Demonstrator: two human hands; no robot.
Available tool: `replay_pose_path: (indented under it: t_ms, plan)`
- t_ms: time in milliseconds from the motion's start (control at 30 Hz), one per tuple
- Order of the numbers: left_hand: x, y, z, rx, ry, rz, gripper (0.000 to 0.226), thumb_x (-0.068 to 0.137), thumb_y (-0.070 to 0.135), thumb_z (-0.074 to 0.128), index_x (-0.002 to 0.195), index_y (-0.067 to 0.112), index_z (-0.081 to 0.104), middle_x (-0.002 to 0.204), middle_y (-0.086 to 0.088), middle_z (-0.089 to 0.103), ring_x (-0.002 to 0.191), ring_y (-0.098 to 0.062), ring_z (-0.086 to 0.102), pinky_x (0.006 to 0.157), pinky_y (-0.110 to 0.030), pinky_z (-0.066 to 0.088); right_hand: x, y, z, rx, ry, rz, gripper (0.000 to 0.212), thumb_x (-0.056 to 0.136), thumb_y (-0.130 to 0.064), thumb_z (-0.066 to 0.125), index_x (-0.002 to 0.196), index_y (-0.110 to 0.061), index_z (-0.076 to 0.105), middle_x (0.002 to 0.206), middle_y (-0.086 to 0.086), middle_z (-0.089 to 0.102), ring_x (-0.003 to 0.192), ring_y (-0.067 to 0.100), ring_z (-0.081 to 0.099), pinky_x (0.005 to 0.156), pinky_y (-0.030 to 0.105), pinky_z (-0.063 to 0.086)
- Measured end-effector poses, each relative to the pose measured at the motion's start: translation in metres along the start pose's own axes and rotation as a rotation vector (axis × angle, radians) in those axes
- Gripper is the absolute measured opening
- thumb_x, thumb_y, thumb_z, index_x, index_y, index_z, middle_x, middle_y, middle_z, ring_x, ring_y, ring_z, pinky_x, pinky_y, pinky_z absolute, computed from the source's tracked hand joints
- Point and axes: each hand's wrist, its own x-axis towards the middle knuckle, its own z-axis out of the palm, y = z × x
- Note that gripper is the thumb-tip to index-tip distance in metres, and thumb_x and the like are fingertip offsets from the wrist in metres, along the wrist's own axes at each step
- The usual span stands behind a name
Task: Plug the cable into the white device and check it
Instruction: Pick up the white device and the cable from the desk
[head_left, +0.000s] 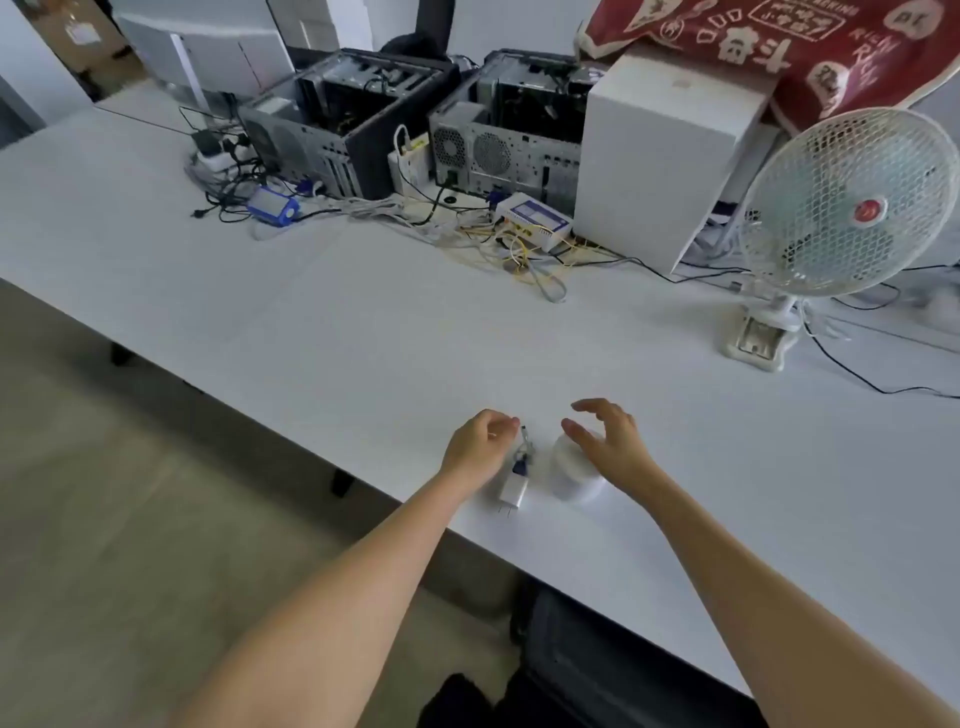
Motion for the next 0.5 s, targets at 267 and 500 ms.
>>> replay_pose_path:
  t_ms: [267, 500]
  plan:
    - [0.008, -0.025, 0.028, 0.081, 0.054, -0.023, 0.046, 0.089, 0.039, 0.054, 0.125, 0.011, 0.055, 0.132, -0.008, 0.056, 0.118, -0.025, 0.054, 0.090, -0.028, 0.041, -0.015, 0.018, 0.006, 0.120, 0.005, 0.076, 0.051, 0.087, -0.041, 0.058, 0.132, -0.022, 0.042, 0.139, 0.007, 0.040, 0.131, 0.025, 0.034, 0.109, 0.043, 0.033]
    - [0.012, -0.043, 0.038, 0.032, 0.086, -0.097, 0.053, 0.080, 0.041, 0.066, 0.120, 0.007, 0.059, 0.122, -0.011, 0.064, 0.107, -0.023, 0.062, 0.086, -0.035, 0.052, -0.020, 0.028, 0.015, 0.212, 0.003, 0.096, 0.061, 0.081, -0.043, 0.065, 0.133, -0.028, 0.038, 0.140, 0.004, 0.035, 0.131, 0.027, 0.035, 0.109, 0.048, 0.035]
